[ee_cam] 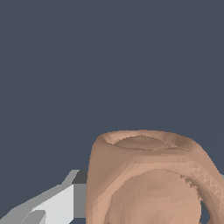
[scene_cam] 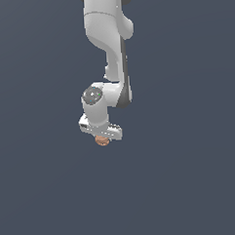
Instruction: Pick up the object and move it to a goal position.
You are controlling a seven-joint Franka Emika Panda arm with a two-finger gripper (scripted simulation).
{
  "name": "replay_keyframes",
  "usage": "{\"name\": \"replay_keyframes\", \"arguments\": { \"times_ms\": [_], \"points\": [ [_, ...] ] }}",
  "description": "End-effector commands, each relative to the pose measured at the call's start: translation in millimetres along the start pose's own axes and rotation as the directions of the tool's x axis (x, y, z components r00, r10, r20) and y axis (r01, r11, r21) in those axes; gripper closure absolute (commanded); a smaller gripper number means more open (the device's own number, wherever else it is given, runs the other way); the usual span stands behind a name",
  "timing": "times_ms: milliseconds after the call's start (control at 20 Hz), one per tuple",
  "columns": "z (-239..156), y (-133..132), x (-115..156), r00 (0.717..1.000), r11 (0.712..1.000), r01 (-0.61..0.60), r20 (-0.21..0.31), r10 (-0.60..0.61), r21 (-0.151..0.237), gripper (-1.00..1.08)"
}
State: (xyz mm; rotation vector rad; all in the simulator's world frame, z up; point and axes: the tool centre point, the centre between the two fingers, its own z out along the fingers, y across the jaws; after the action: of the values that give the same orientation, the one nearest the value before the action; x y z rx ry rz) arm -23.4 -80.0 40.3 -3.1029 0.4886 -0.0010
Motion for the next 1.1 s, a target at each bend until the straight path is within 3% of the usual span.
{"name": "replay_keyframes", "arguments": {
  "times_ms": [0,550,1050],
  "points": [
    [1,1,0,1.000,1.000,-0.001,0.001,0.001,-0.001,1.08],
    [-13,-15,-4,1.000,1.000,-0.001,0.000,0.001,0.000,1.08],
    [-78,-92,-25,1.000,1.000,-0.001,0.000,0.001,-0.001,1.08]
  ]
}}
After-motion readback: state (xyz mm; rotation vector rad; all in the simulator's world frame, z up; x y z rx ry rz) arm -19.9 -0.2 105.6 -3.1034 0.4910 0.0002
